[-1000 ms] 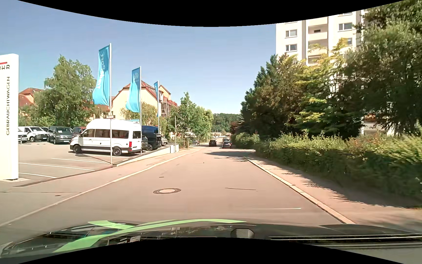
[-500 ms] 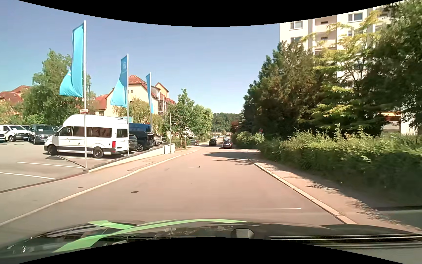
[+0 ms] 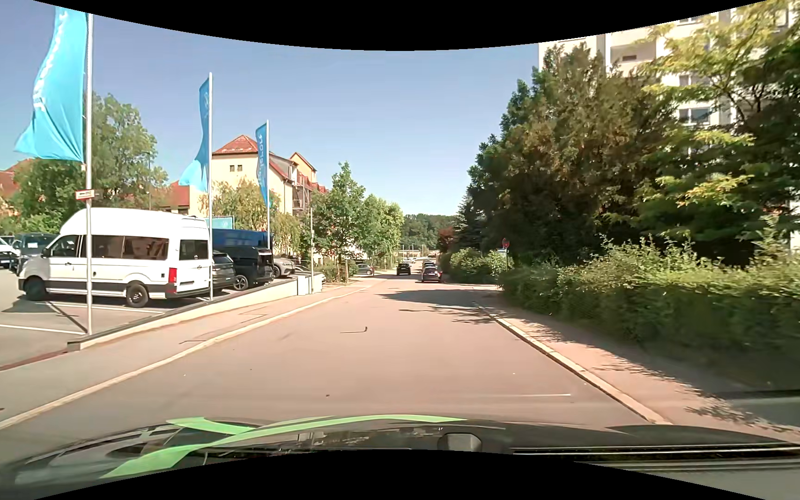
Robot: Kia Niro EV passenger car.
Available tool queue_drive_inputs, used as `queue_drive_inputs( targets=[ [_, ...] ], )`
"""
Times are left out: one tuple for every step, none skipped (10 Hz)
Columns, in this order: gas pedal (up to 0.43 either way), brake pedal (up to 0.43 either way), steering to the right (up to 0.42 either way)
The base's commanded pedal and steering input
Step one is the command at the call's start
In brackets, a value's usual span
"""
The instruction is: Follow the waypoints while adhering to traffic rules and regulations
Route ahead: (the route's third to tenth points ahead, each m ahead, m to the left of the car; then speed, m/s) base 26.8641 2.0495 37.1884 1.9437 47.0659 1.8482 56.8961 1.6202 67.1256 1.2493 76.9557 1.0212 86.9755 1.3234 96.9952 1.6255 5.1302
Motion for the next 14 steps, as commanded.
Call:
queue_drive_inputs(
  targets=[
    [0.000,0.152,-0.003],
    [0.000,0.159,-0.003],
    [0.000,0.159,-0.003],
    [0.000,0.171,-0.003],
    [0.000,0.177,-0.003],
    [0.000,0.183,-0.003],
    [0.000,0.183,-0.003],
    [0.000,0.183,-0.003],
    [0.000,0.183,-0.003],
    [0.000,0.189,-0.003],
    [0.000,0.195,-0.003],
    [0.000,0.195,-0.003],
    [0.000,0.195,-0.004],
    [0.000,0.195,-0.004]
  ],
)
